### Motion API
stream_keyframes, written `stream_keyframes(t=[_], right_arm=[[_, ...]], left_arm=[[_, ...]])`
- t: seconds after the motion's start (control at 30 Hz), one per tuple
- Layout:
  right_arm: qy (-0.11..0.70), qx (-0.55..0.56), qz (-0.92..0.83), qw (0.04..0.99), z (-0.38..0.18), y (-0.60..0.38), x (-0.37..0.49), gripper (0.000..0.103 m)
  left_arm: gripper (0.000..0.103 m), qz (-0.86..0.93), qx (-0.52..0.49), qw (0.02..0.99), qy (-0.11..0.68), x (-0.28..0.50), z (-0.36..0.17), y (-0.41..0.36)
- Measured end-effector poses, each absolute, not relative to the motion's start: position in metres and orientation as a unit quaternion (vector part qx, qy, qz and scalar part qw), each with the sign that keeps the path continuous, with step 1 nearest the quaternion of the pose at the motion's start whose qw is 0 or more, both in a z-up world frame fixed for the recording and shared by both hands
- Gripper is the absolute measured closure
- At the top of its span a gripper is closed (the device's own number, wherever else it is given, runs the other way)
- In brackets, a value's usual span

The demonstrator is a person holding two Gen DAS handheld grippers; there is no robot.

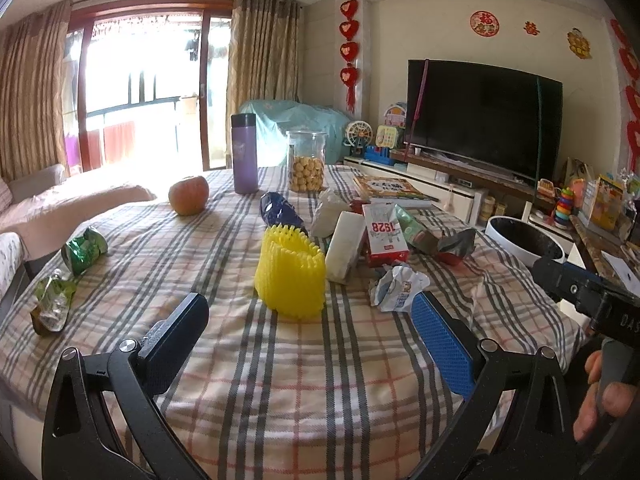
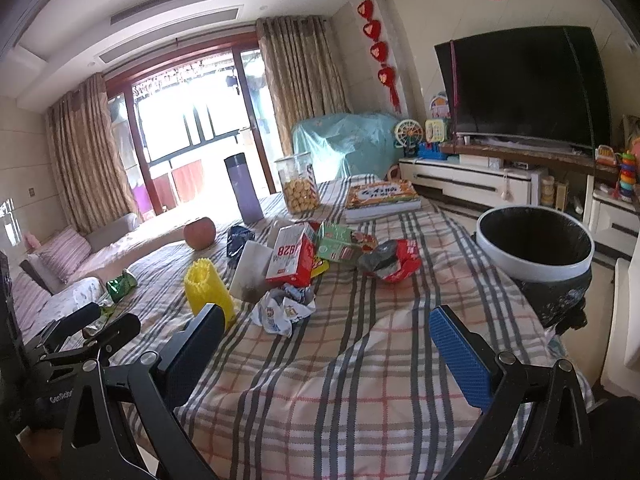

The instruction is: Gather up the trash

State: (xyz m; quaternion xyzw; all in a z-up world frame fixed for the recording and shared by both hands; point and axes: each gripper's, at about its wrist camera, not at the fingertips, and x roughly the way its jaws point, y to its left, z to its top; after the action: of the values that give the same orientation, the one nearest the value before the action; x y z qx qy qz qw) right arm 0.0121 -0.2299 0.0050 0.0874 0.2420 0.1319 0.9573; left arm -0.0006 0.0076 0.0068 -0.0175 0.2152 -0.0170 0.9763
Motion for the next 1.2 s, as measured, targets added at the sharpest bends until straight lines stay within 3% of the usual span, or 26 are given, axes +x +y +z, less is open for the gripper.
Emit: stream_keyframes(t=[0.73,0.93,1.17,1.2], right_arm=[[0.334,0.116,0.187,0.916,-0.037,-0.214,0.068,0.002],[0.367,0.116,0.201,0.901,-0.052,-0.201,0.097,0.013],[0.402,0.114,0.220,0.881,-0.069,-0.183,0.128,0.022],[0.408,0.115,0.221,0.878,-0.072,-0.181,0.132,0.023]], left_arm=[[0.000,-0.018,-0.011,0.959,0.281,0.062,-0.022,0.029],[0.000,-0.025,-0.018,0.952,0.304,0.090,-0.031,0.033],[0.011,-0.035,-0.016,0.944,0.327,0.122,-0.041,0.033],[0.017,-0.037,-0.017,0.942,0.333,0.127,-0.044,0.034]])
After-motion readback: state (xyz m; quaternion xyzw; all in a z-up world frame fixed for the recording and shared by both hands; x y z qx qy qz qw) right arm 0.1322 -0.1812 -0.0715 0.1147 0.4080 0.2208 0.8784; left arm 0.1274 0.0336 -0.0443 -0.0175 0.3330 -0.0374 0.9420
